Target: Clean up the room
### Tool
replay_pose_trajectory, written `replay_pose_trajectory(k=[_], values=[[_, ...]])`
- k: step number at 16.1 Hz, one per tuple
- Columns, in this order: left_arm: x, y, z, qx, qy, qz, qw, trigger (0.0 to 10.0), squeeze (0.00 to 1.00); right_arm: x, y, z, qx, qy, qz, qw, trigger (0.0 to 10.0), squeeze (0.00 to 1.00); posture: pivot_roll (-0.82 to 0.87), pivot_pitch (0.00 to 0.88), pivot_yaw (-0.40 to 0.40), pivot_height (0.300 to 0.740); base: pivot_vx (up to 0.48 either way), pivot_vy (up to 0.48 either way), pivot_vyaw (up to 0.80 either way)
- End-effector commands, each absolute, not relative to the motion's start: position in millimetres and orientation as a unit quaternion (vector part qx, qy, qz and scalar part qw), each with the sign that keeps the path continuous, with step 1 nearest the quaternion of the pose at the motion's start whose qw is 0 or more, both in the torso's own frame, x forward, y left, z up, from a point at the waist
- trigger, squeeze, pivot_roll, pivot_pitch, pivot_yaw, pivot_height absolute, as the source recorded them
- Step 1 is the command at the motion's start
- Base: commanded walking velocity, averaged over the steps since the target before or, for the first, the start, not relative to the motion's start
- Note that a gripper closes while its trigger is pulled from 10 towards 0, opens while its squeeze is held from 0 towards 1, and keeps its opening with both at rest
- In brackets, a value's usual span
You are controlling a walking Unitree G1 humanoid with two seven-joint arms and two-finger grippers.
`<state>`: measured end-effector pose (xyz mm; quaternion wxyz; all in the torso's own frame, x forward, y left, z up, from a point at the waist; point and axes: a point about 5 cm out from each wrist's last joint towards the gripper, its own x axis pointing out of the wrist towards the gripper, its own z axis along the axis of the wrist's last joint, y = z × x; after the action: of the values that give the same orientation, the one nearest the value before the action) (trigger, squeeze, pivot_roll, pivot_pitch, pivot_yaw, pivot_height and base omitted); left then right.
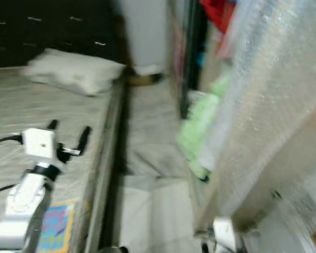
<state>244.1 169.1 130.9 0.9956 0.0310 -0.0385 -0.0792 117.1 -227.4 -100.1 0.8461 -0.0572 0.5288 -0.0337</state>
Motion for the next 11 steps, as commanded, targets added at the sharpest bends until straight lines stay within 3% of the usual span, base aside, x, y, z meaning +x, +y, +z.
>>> replay_pose_trajectory(k=[1, 6, 11], values=[[246.8, 172.1, 133.4, 0.038, -0.041, -0.073, 0.996, 10.0, 0.0, 108.6, -221.2, -104.8, -0.078, 0.545, -0.017, 0.835, 10.0, 0.0, -0.01, 0.0, 0.005, 0.74, 0.0, 0.0, 0.79], [248.6, 170.9, 132.8, 0.04, -0.039, -0.079, 0.995, 10.0, 0.0, 122.8, -201.7, -104.5, -0.103, 0.519, 0.024, 0.848, 10.0, 0.0, 0.0, 0.0, 0.007, 0.74, 0.0, 0.0, 0.79], [250.3, 170.2, 132.0, 0.042, -0.037, -0.083, 0.995, 10.0, 0.0, 115.5, -169.7, -110.1, -0.126, 0.517, 0.077, 0.843, 10.0, 0.0, 0.0, 0.0, 0.01, 0.74, 0.0, 0.0, 0.79]])
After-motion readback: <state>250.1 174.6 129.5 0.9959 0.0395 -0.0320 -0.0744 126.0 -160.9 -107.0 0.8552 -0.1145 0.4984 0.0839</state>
